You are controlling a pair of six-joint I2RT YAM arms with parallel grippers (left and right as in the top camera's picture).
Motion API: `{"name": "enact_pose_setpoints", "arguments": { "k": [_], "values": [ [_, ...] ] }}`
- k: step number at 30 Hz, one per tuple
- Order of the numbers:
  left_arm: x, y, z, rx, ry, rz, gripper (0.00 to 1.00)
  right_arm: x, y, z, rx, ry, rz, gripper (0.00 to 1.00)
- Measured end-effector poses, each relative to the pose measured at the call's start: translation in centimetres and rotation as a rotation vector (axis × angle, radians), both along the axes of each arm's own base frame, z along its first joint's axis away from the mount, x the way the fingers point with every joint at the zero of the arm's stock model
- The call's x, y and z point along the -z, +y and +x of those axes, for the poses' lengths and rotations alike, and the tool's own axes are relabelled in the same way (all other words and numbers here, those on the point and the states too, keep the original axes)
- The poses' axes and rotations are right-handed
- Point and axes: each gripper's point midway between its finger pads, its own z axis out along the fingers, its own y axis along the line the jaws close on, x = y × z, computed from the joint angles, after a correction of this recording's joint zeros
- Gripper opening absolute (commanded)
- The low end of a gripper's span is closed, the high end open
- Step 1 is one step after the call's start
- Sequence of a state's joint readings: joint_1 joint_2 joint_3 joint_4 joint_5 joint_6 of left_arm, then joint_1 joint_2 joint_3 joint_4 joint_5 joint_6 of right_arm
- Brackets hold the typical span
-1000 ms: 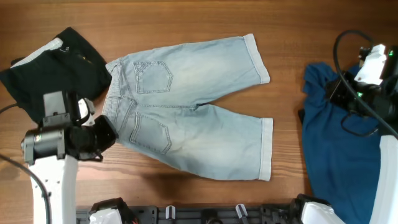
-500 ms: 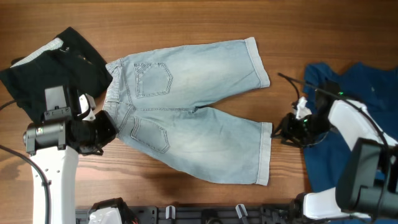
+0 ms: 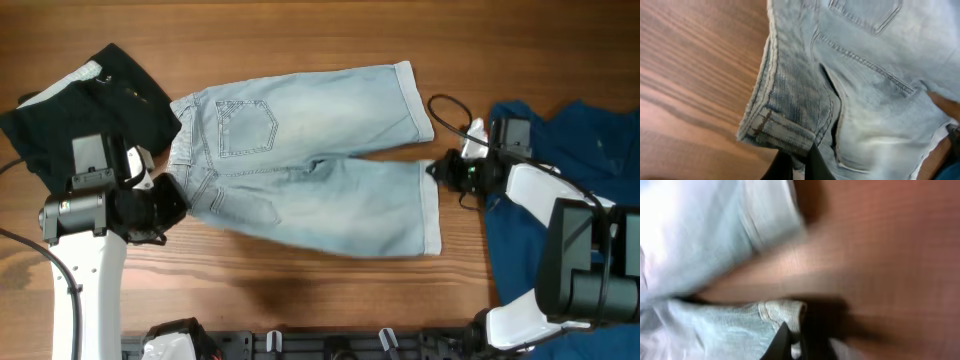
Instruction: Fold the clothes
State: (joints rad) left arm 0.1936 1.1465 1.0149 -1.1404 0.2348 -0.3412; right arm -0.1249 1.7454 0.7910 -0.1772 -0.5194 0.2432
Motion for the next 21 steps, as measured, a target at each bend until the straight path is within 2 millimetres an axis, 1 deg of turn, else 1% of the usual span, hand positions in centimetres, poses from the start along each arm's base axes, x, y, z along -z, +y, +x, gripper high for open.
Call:
{"name": "enact_pose_setpoints", "arguments": {
  "k": [1,3,5,6,8,10,11,12,13,14,17,18,19,21],
  "values": [
    [-0.1,0.0,0.4,-0.001,-0.016,0.000,0.04,-0.6,-0.3,1.3,0.009,-0.056,-0.009,0.75],
    [-0.3,0.1,0.8,-0.002,-0.033,0.003,0.04,-1.2,-0.5,2.1,0.022,-0.064,-0.015,0.76],
    [-0.3,0.1,1.0,-0.001,-0.044,0.005,0.04,-1.5,-0.5,1.7,0.018,-0.021,-0.012,0.76],
    [-0.4,0.2,1.1,-0.002,-0.046,0.006,0.04,-1.6,-0.5,1.2,0.012,0.019,-0.009,0.76],
    [-0.4,0.2,1.2,-0.002,-0.054,0.007,0.04,-1.5,-0.2,-1.0,0.006,0.133,0.005,0.76],
    [-0.5,0.2,1.5,-0.001,-0.066,0.009,0.04,-1.3,0.3,-4.5,0.000,0.284,0.024,0.73],
    [-0.6,0.3,1.7,-0.001,-0.073,0.011,0.04,-1.3,0.6,-6.6,-0.003,0.373,0.035,0.72],
    [-0.6,0.3,1.7,-0.002,-0.073,0.011,0.04,-1.2,0.8,-8.3,-0.006,0.447,0.043,0.64],
    [-0.6,0.3,1.7,-0.002,-0.074,0.011,0.04,-1.1,0.9,-9.7,-0.006,0.503,0.044,0.61],
    [-0.6,0.3,1.7,-0.001,-0.073,0.011,0.04,-0.9,0.9,-11.0,-0.010,0.552,0.042,0.60],
    [-0.7,0.3,1.9,-0.001,-0.081,0.013,0.04,0.3,1.2,-14.2,-0.015,0.646,0.046,0.59],
    [-0.7,0.3,2.0,-0.001,-0.087,0.014,0.04,0.4,1.6,-15.2,-0.016,0.669,0.068,0.59],
    [-0.8,0.4,2.1,-0.001,-0.092,0.014,0.04,0.4,2.0,-15.7,-0.017,0.666,0.087,0.59],
    [-0.8,0.4,2.2,-0.001,-0.094,0.015,0.04,0.4,2.8,-16.5,-0.021,0.658,0.143,0.64]
  ]
}}
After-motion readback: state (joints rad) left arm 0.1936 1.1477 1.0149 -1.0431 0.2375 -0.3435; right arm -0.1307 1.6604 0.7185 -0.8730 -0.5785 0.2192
